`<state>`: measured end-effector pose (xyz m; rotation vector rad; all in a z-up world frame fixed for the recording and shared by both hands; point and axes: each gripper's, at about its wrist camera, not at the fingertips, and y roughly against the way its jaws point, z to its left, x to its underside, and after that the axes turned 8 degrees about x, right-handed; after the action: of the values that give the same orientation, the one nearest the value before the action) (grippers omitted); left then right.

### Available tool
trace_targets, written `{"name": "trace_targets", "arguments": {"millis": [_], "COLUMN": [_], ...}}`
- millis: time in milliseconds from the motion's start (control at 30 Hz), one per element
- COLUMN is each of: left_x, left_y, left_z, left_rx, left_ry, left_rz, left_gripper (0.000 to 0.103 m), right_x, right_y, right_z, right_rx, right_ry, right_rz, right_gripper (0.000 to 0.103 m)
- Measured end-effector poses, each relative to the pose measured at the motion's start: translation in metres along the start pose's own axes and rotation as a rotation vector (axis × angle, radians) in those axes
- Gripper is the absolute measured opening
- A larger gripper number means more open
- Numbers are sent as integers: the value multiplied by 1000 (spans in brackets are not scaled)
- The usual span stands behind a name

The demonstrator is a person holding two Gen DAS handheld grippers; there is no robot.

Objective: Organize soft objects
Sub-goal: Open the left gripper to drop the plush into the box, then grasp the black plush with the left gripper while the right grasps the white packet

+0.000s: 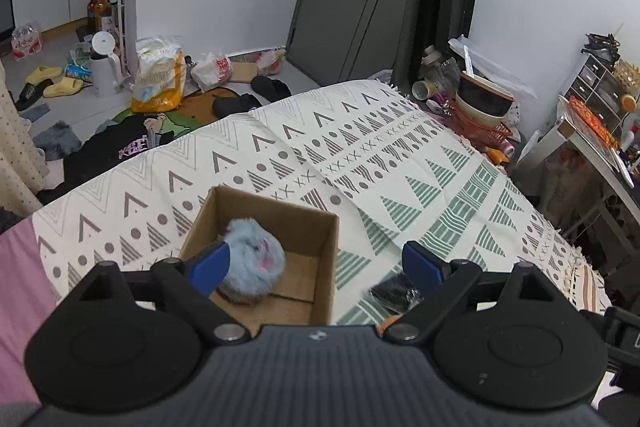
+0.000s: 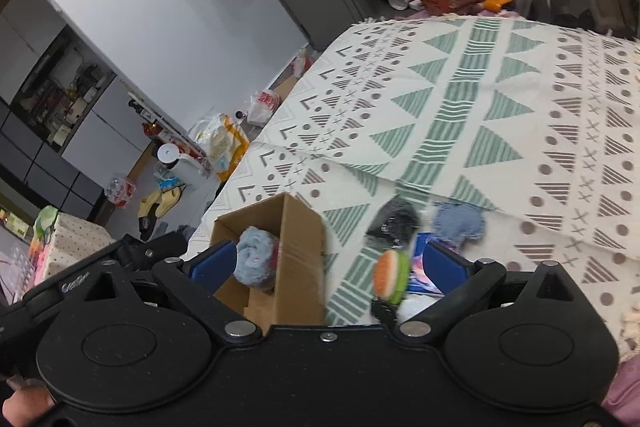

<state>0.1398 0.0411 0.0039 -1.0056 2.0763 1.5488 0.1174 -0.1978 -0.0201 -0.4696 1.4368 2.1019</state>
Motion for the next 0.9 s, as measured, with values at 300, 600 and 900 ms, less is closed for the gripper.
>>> {"name": "trace_targets", "arguments": {"millis": [300,600,900], "left_x": [23,53,88], "left_y": [16,15,7], "left_z": [-45,-81,-107], "left_rx": [-35,-88,-81], "left_ry": [-51,-72,-55], "left_rz": [-4,-13,30], "left_gripper": [92,92,92], "right_x": [6,21,40], "right_y": [4,5,0], "right_z": [-49,-88,-121], "right_rx": [-111,-223,-224], "right_ry": [-68,-101,-130], "right_rz": [-9,9,59], "right_gripper": [100,100,100]}}
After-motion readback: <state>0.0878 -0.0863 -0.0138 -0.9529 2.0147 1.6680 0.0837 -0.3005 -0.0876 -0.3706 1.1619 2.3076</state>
